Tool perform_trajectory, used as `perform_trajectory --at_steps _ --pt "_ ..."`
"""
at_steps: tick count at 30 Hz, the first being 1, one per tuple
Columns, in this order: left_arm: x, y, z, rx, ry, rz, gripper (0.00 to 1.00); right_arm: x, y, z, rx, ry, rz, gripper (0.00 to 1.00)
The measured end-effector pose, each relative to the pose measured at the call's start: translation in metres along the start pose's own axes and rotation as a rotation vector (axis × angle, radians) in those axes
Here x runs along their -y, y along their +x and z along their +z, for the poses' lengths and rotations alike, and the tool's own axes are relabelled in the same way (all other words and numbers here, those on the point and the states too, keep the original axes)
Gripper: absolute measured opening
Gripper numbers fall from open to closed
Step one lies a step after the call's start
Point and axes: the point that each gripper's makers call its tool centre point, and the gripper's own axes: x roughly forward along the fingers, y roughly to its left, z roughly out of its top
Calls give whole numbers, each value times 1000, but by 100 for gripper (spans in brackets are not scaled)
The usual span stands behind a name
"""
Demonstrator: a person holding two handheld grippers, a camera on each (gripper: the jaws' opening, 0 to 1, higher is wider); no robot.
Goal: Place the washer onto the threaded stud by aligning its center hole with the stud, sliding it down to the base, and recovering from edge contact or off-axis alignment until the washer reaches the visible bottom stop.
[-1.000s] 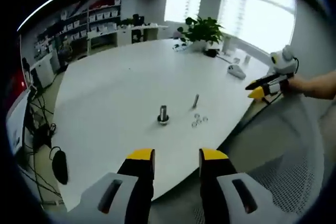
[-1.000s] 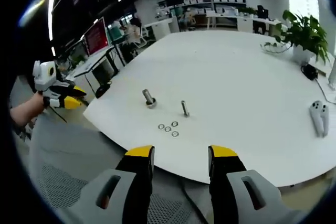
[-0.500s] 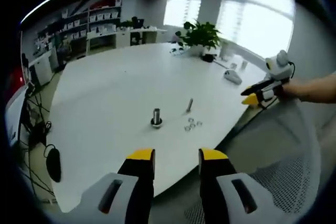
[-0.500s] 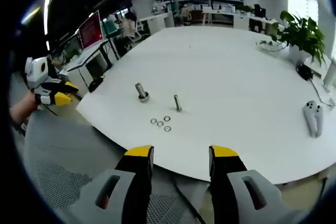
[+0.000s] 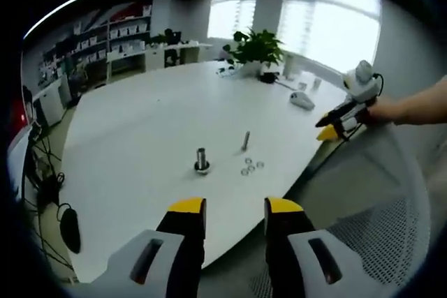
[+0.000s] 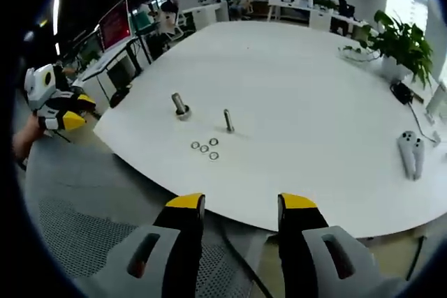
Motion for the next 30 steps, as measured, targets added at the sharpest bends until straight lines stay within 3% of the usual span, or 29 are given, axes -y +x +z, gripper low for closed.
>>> perform_trajectory --at_steps 9,18,30 --pt "-9 -2 -3 -2 -29 30 30 -4 1 1 -4 11 19 43" --pt "-7 -6 8 60 -24 29 31 -6 2 1 -5 -15 30 43" --pt "-11 -5 3 38 -19 46 31 -12 2 2 1 -2 53 44"
